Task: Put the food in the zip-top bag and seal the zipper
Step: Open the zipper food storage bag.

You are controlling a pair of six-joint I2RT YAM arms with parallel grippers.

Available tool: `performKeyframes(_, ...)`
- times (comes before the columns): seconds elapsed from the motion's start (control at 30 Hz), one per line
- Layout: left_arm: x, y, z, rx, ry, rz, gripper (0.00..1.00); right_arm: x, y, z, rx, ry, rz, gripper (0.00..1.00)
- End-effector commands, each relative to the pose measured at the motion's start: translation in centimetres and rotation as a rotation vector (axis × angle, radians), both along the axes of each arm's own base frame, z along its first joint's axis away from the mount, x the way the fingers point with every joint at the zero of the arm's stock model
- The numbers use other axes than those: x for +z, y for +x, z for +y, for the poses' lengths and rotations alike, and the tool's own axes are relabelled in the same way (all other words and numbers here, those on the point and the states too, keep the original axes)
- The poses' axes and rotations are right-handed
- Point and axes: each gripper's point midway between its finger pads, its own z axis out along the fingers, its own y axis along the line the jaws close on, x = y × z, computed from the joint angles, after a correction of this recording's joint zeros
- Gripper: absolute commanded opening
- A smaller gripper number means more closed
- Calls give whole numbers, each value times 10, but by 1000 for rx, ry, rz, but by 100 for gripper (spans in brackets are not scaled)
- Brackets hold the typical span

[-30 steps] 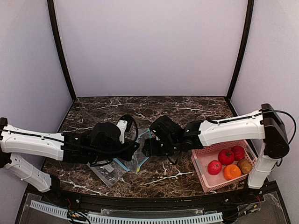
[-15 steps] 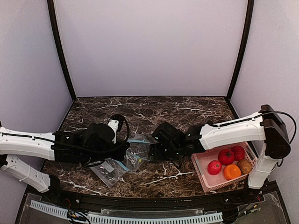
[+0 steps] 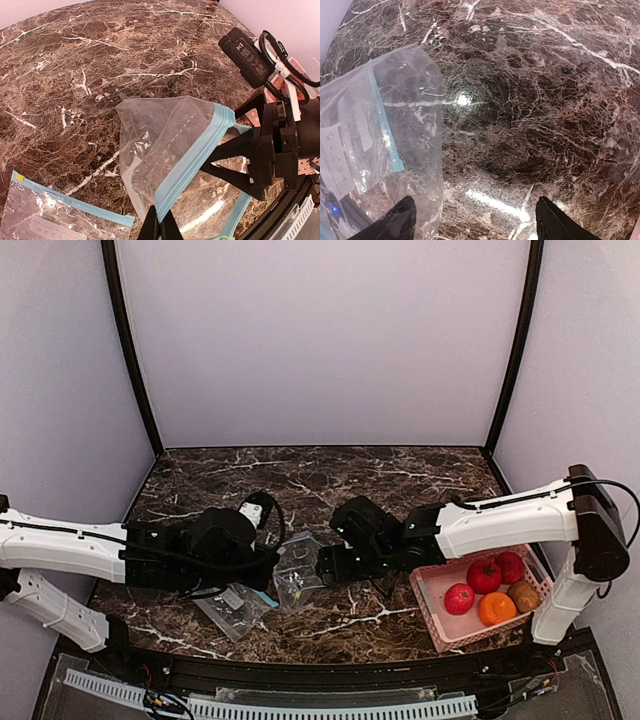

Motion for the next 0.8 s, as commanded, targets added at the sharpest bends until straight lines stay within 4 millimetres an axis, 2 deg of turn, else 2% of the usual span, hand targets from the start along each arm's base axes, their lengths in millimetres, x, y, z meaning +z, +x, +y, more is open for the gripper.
performKeyframes(0.0, 1, 2, -5, -16, 29, 4, 1, 29, -5, 19, 128, 74, -65, 81)
performKeyframes(0.23, -3, 2, -11, -24, 35, 19, 1, 60, -18, 38, 226, 157, -148, 82)
performKeyframes(0.43, -12, 4, -3, 15, 65, 44, 1, 89, -31, 45, 297, 255, -211, 83)
performKeyframes(0.6, -16, 8, 6, 53, 64, 64, 1, 112, -43, 39, 346, 332, -250, 83)
performKeyframes(0.77, -9, 11, 7, 58, 48, 56, 1, 138, -51, 20, 365, 384, -301, 82)
